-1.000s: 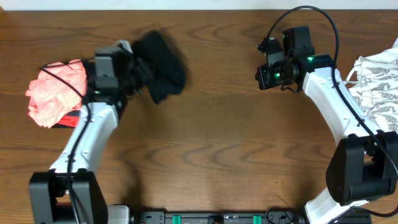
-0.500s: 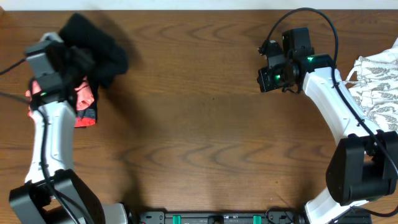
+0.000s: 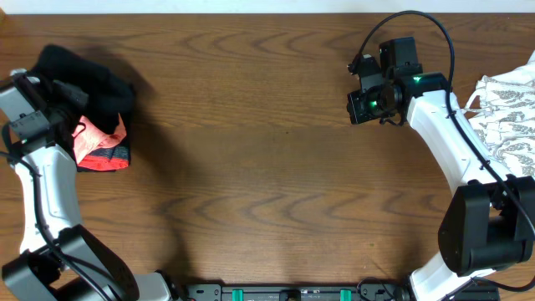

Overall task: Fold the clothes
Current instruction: 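Lift the black bundle with the left gripper and carry it left, then lower the black bundle onto the pink-and-black pile and release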

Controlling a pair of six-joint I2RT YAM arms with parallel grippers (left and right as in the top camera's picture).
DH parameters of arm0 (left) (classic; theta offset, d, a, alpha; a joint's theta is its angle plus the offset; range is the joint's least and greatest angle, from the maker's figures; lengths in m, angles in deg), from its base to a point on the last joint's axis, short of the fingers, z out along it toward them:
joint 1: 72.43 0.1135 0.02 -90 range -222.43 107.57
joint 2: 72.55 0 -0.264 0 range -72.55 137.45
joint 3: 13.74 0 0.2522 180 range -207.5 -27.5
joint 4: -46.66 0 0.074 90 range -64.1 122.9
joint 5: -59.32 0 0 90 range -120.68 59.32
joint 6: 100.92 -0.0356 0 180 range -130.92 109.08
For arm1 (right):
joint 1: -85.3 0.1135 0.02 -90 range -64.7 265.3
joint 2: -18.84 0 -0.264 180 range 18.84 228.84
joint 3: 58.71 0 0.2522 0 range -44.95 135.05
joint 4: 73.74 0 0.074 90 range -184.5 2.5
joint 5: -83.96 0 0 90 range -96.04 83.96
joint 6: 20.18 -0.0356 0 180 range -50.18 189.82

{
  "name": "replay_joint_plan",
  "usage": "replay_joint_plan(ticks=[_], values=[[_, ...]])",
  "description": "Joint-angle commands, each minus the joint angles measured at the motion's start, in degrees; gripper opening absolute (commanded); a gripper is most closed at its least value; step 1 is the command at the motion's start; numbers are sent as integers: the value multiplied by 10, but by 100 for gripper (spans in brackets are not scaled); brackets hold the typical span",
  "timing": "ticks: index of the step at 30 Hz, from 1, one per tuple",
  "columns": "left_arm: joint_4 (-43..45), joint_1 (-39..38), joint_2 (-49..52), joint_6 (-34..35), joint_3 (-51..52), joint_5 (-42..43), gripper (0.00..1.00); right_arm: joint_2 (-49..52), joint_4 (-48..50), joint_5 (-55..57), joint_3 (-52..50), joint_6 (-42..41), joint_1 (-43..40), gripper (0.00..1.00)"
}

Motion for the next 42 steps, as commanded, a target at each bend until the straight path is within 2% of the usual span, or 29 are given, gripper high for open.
replay_joint_plan(ticks=[1,12,13,16,21,25,29,37,42], values=[[-1,1,26,7,-18,-20,6,2,-8,2,1,-5,0,1],[-36,24,33,5,-18,-35,6,2,-13,15,1,-5,0,1],[-45,28,33,5,-18,-35,9,2,-13,15,1,-5,0,1],[-69,38,33,5,-18,-35,30,2,-13,15,1,-5,0,1],[-86,56,33,5,-18,-35,40,2,-16,15,1,-5,0,1],[-110,70,33,0,-19,-35,41,2,-19,15,1,-5,0,1],[-180,84,33,0,-18,-52,40,2,-19,15,1,-5,0,1],[-295,101,33,1,-18,-172,39,2,-20,19,1,-5,0,1],[-310,107,29,0,-19,-171,43,2,-19,19,1,-5,0,1]])
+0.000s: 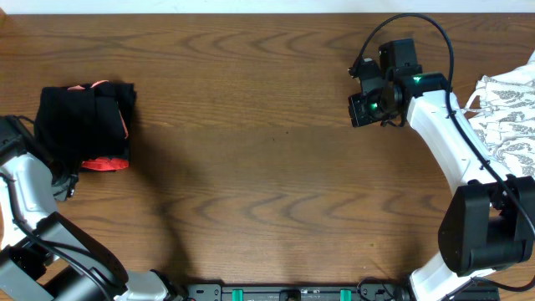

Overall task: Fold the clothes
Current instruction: 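Lower the black bundle onto the pink-and-black pile and release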

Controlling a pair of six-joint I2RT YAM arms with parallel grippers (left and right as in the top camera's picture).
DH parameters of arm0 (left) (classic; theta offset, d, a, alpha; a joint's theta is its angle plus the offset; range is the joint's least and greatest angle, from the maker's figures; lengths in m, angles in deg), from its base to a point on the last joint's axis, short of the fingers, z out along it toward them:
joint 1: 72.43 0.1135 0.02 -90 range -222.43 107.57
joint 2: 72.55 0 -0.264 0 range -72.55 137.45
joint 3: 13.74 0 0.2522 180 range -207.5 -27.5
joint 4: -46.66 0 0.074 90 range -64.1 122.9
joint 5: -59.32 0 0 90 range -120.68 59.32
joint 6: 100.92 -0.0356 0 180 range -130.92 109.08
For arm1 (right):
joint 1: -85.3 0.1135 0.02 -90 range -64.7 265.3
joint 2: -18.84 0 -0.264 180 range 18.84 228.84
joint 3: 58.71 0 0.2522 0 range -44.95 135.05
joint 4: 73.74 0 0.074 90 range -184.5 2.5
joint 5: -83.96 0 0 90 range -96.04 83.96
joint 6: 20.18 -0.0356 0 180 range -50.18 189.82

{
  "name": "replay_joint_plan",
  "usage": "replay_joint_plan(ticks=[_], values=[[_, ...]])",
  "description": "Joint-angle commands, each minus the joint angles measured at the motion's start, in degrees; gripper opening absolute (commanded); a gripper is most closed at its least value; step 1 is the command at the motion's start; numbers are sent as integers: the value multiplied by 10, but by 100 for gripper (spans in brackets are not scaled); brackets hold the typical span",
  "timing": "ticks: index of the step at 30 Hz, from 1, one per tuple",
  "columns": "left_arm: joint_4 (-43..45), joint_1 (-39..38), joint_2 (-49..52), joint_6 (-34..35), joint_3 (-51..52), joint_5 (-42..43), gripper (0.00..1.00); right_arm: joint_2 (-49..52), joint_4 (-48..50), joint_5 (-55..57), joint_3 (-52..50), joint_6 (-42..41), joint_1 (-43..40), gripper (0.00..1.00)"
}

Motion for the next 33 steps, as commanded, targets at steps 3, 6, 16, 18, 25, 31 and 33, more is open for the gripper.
replay_joint_plan(ticks=[3,6,16,18,25,31,33], values=[[9,0,-29,-27,-16,-23,44,2,-1,5,1,-5,0,1],[37,-6,-65,-64,-16,8,43,2,0,5,1,-5,0,1],[240,-58,-138,-272,-16,57,10,2,2,5,1,-5,0,1],[261,-69,-111,-276,-16,39,9,2,1,5,1,-5,0,1],[336,-78,17,-289,-16,31,8,2,-11,5,1,-5,0,1],[453,-82,110,-287,-16,37,8,2,-20,18,1,-9,0,2],[480,-85,130,-320,-16,37,8,2,-19,20,1,-12,0,2]])
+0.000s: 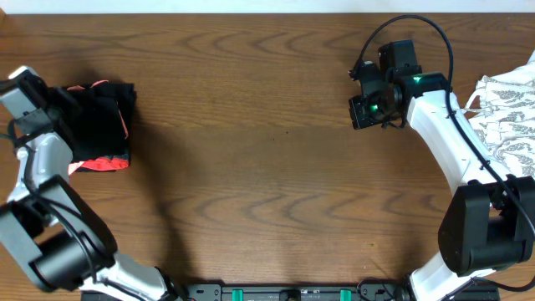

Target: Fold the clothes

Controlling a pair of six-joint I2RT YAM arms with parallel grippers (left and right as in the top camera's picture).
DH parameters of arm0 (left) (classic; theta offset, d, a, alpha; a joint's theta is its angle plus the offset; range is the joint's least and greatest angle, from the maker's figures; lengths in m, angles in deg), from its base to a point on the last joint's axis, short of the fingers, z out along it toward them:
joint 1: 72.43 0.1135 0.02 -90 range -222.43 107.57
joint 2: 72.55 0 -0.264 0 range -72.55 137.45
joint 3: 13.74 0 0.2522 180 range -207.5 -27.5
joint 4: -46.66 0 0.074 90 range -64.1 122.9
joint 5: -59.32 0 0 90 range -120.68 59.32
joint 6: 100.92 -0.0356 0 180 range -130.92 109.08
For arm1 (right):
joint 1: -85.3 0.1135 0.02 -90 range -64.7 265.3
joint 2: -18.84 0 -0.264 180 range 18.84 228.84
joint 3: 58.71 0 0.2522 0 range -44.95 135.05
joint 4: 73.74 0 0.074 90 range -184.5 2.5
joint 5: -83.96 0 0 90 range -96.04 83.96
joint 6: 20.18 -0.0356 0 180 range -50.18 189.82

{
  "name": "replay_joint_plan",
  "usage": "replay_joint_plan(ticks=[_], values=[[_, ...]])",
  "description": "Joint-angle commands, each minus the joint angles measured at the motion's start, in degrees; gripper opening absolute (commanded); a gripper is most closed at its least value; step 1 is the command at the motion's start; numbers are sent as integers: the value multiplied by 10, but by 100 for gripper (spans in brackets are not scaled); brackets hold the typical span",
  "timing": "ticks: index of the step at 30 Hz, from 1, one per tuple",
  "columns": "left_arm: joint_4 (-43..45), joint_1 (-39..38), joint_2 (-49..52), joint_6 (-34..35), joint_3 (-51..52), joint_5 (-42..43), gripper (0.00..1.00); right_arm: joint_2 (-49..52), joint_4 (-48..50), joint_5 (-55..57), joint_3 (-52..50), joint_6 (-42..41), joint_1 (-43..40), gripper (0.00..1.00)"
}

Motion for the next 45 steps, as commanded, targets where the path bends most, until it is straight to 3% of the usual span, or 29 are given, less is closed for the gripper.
replay_joint_plan(ticks=[1,5,17,24,31,32,34,37,41,45], values=[[25,-9,29,-62,-2,-4,8,2,-1,10,1,-10,0,2],[24,-22,76,-119,-2,-68,8,2,-2,21,1,-19,0,2],[19,-23,297,-96,-2,-76,8,2,-3,40,1,-25,0,3],[12,-26,271,-97,-2,-76,8,2,-3,40,1,-25,-1,3],[-29,-49,174,-94,-2,-76,10,2,-3,59,1,-24,-1,3],[-39,-53,156,-92,-2,-76,14,2,-2,59,1,-24,-1,2],[-62,-61,116,-80,-2,-76,33,2,-2,59,1,-25,-1,2],[-90,-70,49,-64,-2,-76,95,2,-2,59,1,-25,-1,11],[-113,-75,-45,-64,-2,-76,98,2,10,59,1,-24,-1,21],[-148,-84,-126,-64,-2,-76,98,2,24,57,1,-24,-1,61]])
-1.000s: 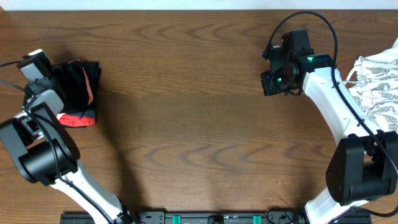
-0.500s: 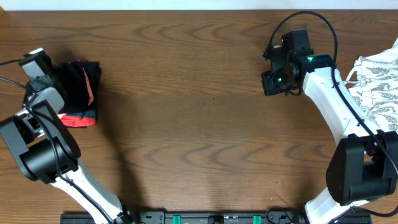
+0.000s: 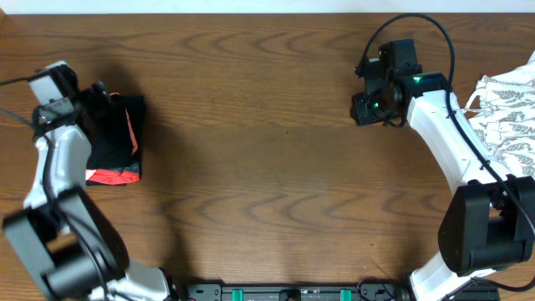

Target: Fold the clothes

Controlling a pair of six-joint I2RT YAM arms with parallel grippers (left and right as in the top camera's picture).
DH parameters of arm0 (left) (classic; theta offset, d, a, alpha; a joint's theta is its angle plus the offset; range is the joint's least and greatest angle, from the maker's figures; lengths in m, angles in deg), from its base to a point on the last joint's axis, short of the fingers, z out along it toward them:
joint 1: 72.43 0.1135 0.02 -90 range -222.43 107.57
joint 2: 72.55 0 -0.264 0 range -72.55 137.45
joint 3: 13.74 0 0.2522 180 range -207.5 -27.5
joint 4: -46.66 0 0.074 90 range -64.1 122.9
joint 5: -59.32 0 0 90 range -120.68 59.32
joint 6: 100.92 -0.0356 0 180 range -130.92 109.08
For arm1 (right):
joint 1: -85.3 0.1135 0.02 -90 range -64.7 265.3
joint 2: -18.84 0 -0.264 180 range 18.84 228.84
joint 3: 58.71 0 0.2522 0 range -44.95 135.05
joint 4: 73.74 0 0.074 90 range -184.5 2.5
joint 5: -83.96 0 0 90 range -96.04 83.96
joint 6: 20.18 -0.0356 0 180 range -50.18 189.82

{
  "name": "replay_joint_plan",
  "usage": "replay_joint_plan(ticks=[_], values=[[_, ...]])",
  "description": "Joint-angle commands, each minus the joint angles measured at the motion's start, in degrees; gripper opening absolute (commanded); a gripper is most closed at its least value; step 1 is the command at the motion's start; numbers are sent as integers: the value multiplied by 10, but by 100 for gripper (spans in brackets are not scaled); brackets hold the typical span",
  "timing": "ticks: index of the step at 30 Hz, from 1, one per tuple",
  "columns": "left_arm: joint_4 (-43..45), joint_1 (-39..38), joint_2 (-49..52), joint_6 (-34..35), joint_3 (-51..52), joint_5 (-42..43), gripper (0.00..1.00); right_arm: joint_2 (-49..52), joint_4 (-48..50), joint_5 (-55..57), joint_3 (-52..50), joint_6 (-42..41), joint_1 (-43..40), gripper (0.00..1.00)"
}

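A folded stack lies at the table's left: a black garment [image 3: 113, 138] on top of a red-orange one [image 3: 111, 176], whose edge shows along the bottom and right side. My left gripper [image 3: 102, 99] is down at the stack's upper left corner. Its dark fingers merge with the black cloth, so its state is unclear. My right gripper [image 3: 361, 109] hovers over bare table at the upper right, holding nothing visible. A white patterned garment [image 3: 506, 117] lies crumpled at the right edge.
The brown wooden table [image 3: 267, 167] stretches between the two arms. The right arm's white links [image 3: 451, 142] run from the front right corner past the white garment. The arm bases sit along the front edge.
The left arm has moved right and the black-and-red stack now lies further right and narrower, with red showing along its right side. The right arm has hardly moved.
First the left gripper was at a loose black garment heaped over the red one. Then the black piece lay flat on the red one with the arm drawn back. The arm then returned to the stack's left edge, and now the stack sits shifted right.
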Motion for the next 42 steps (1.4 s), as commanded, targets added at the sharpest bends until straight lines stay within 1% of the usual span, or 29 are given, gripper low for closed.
replay_joint_plan(ticks=[1,5,8,10,11,13,15,21,25,29,34,39,42], values=[[-26,-12,-75,5,-2,-1,98,2,10,2,1,2,-1,64],[-83,-40,-132,5,-2,-1,98,0,34,2,1,-1,-1,67],[-154,-54,-157,22,-2,-1,98,0,41,2,1,-7,-1,67],[-214,-55,-159,70,-2,-1,98,0,37,2,1,-7,-1,64],[-244,-55,-154,97,0,0,98,0,34,2,1,-7,-1,61],[-269,-55,-140,110,9,7,98,0,29,2,1,-7,-1,57],[-267,-56,-119,110,23,9,98,0,24,2,1,-7,-1,53],[-262,-56,-26,110,27,6,98,0,3,2,1,-7,-1,51],[-269,-56,43,130,27,6,98,0,-4,2,1,-7,-1,50],[-238,-56,97,133,27,5,98,0,-8,2,1,-7,-1,50],[-176,-48,110,133,26,6,98,0,-15,2,1,-7,-1,50],[-147,-21,110,120,10,6,98,0,-23,4,1,-7,-1,49],[-144,-2,110,116,0,9,98,0,-23,4,1,-7,-1,50]])
